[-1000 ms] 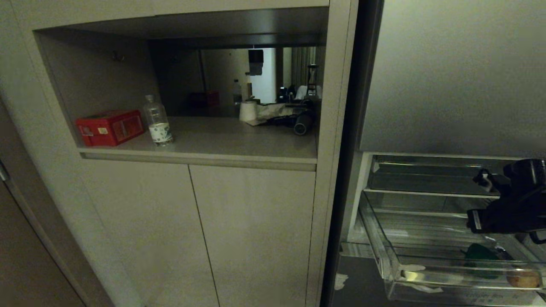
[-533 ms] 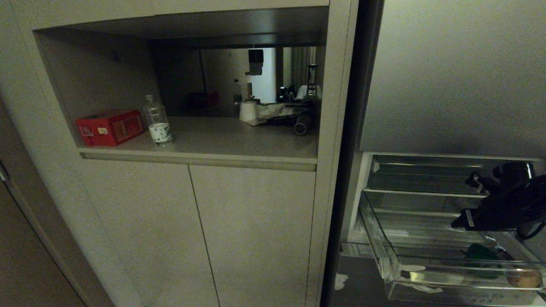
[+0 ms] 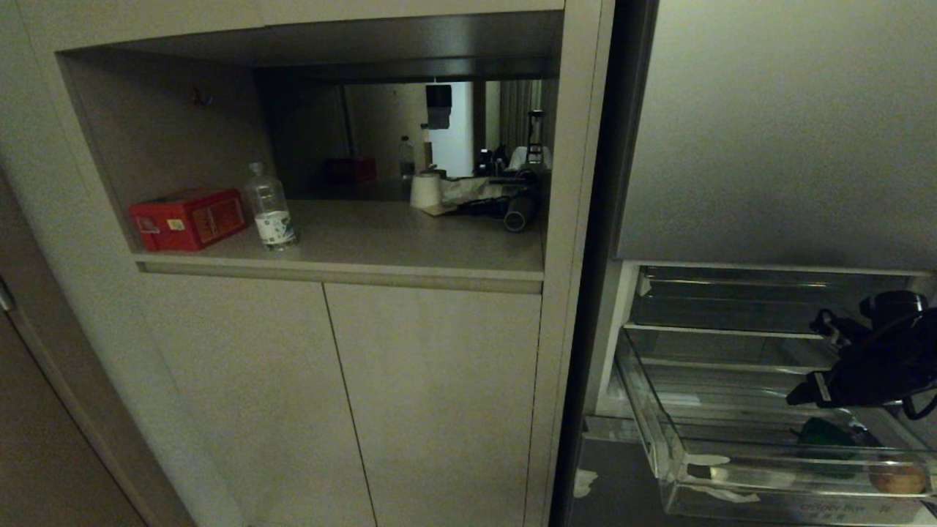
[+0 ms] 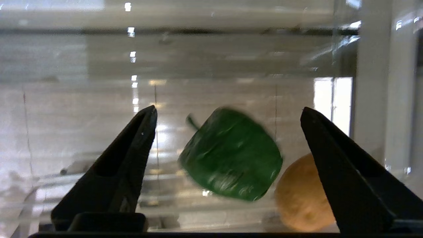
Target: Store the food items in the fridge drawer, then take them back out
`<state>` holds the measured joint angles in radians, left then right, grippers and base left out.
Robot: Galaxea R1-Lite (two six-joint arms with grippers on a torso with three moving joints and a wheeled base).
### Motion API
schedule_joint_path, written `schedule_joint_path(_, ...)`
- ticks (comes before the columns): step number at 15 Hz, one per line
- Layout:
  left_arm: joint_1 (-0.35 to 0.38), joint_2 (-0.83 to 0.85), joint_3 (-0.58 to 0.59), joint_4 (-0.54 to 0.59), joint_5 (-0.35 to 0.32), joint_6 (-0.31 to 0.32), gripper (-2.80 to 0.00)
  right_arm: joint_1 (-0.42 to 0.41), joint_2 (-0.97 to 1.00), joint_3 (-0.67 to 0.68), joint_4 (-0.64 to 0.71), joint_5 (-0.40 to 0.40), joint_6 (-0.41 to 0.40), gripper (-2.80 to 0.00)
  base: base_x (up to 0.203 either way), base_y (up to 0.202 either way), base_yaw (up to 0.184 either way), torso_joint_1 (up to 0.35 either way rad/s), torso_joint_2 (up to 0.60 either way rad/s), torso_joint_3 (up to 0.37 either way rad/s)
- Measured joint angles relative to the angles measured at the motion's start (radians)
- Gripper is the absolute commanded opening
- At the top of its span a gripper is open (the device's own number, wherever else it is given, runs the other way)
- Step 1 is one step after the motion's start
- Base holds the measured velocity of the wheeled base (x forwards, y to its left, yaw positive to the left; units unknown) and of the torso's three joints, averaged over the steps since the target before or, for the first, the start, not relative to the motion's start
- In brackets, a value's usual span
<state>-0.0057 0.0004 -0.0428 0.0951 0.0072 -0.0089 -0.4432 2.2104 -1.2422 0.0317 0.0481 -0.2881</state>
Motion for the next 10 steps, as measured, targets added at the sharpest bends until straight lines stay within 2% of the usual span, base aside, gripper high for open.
schedule_joint_path(10,0.000,0.000,0.000,0.000,0.000,0.000,-2.80,-0.013,0.105,-0.071,0.062,0.000,-0.013,0.00,0.000,0.000,0.000,0.000,0.00,0.000)
